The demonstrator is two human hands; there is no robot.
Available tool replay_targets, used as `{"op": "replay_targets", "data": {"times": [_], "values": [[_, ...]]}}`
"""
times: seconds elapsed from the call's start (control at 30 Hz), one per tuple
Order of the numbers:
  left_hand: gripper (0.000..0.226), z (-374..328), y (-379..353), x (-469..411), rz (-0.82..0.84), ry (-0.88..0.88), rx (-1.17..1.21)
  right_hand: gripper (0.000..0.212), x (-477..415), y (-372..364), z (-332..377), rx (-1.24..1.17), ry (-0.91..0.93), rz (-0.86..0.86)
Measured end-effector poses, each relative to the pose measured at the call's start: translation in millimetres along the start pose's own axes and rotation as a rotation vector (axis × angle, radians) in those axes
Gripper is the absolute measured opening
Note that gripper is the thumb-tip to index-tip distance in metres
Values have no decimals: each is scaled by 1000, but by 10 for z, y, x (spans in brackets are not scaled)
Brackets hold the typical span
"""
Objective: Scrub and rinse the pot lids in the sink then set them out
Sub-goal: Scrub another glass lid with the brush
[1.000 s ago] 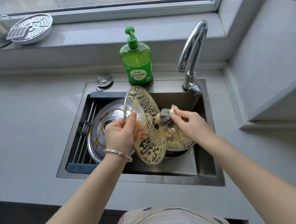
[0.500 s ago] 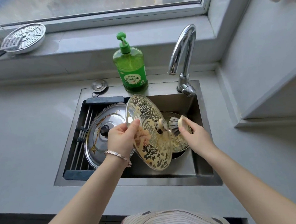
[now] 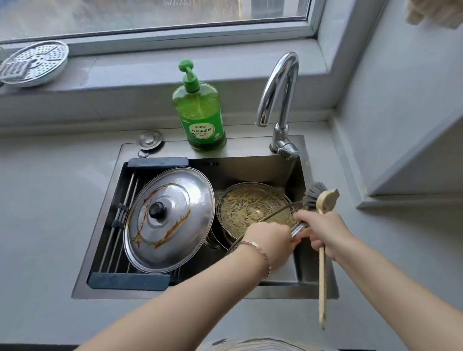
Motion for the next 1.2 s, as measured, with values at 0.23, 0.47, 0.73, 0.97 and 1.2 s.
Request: {"op": "replay_targets", "data": {"times": [0.23, 0.47, 0.73, 0.97, 1.2], "values": [[68, 398, -214, 44, -144, -4, 500, 10, -112, 36, -214, -58, 49, -91], [72, 1077, -205, 287, -134, 879, 1931, 23, 1, 183, -7, -188, 208, -7], [65, 972, -138, 544, 22, 429, 2268, 9, 48, 143, -80, -81, 138, 92], [68, 866, -41, 714, -29, 312, 2025, 54, 166, 116, -51, 736, 600, -152], [87, 845, -32, 771, -32, 217, 1864, 38, 286, -216, -19, 757, 858, 63]]}}
Point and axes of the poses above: each hand's wrist, its own x-axis away from the middle knuckle, its own y-axis out of the back of the hand, z = x × y, the point moved 2 cm from there along -x, towards the middle knuckle, and after that the axes turned 9 degrees about x, right-handed, at the moved point
